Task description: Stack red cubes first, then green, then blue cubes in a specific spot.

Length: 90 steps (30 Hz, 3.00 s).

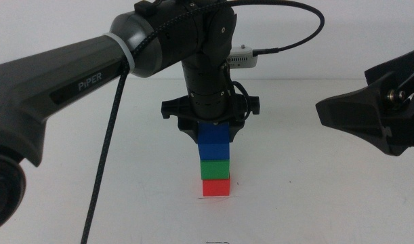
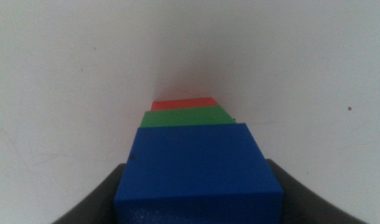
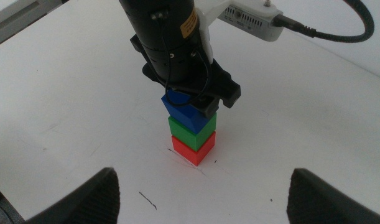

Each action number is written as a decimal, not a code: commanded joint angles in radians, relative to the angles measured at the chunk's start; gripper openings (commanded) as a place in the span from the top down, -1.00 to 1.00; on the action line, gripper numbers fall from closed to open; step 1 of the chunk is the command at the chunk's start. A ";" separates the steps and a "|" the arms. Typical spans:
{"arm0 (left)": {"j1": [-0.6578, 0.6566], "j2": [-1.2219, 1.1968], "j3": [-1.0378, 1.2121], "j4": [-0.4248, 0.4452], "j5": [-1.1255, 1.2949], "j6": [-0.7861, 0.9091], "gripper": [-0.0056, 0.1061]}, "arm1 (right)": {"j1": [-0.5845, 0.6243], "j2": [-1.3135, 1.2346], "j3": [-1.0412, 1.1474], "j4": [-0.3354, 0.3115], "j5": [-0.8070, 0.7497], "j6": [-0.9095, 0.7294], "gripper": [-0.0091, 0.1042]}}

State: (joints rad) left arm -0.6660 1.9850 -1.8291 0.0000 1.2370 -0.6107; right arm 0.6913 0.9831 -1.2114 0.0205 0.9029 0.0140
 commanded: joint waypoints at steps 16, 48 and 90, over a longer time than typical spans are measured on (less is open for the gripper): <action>-0.002 -0.103 -0.030 0.019 0.076 0.013 -0.78 | -0.008 -0.013 -0.028 -0.011 -0.059 -0.014 -0.63; 0.128 -0.818 0.241 0.539 0.043 0.202 -0.78 | -0.008 -0.013 -0.028 -0.011 -0.059 -0.014 -0.63; 0.608 -1.215 0.607 0.180 -0.416 0.509 -0.77 | -0.057 -0.047 0.125 -0.005 -0.149 -0.014 -0.63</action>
State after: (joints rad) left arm -0.0599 0.8046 -1.2225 0.1870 0.9134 -0.0997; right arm 0.6617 0.9558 -1.0789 0.0233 0.8567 0.0140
